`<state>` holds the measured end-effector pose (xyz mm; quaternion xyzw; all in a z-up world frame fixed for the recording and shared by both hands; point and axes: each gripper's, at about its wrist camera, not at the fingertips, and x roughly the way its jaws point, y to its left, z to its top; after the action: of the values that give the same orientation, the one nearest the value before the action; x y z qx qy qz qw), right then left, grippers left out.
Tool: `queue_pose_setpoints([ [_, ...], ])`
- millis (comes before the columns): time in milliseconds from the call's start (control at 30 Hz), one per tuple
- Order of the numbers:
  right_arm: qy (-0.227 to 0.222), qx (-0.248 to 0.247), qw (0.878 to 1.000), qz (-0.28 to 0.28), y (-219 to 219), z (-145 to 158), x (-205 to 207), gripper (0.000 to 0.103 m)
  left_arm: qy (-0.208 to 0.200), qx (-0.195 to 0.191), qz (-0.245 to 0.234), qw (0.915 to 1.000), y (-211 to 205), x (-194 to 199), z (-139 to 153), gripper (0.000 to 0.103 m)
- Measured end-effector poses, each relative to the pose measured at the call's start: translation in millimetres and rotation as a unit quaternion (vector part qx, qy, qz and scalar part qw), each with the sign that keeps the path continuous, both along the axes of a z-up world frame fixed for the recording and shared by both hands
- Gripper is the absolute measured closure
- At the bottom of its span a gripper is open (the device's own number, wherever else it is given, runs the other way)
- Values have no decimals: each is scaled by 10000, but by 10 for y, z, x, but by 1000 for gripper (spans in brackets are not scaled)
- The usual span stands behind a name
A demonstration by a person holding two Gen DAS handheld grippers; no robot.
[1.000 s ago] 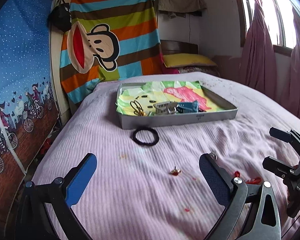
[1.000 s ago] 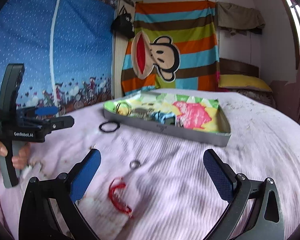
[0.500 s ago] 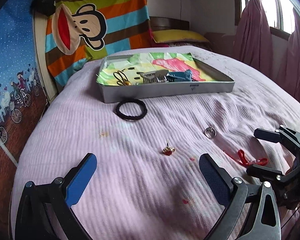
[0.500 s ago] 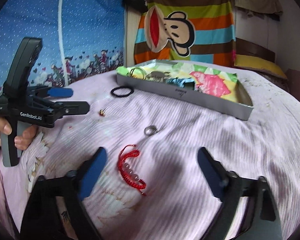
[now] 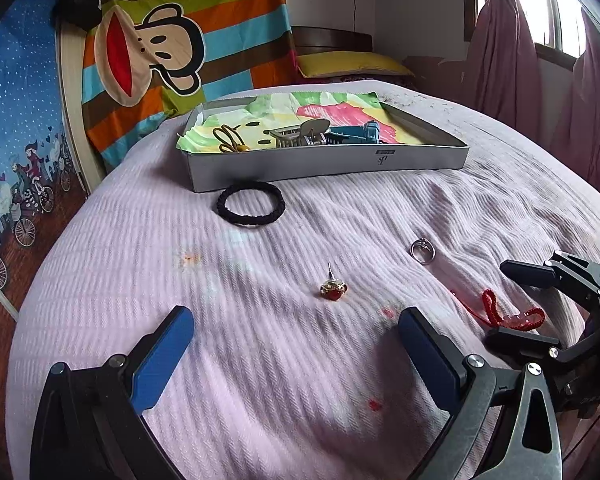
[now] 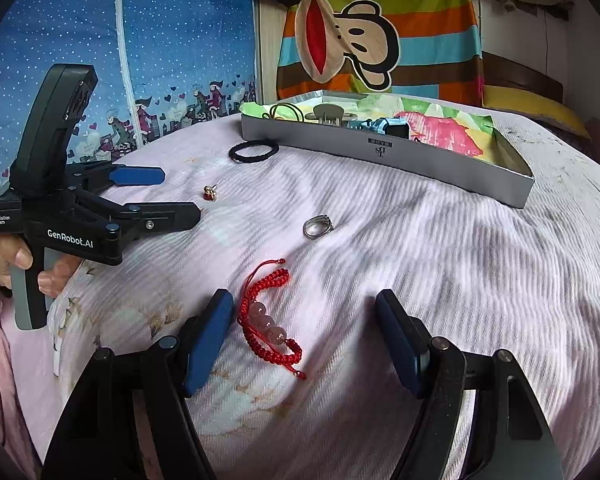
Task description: Organize jewelry
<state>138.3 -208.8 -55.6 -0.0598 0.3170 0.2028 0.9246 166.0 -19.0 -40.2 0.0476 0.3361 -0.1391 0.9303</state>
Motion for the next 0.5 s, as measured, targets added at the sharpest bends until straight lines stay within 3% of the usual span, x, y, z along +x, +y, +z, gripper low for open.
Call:
queue_pose_setpoints([
  [133, -7, 6, 10000, 22, 7, -4, 9, 43, -9, -66, -27, 10000, -2, 15, 1, 2],
  [200, -5, 23, 10000, 66, 7, -5, 9, 54, 1, -97, -59, 9999, -11, 30, 1, 6],
  [500, -116, -60, 9999, 72, 48, 12, 0, 77, 29, -133, -210, 9997, -117, 104, -11, 34],
])
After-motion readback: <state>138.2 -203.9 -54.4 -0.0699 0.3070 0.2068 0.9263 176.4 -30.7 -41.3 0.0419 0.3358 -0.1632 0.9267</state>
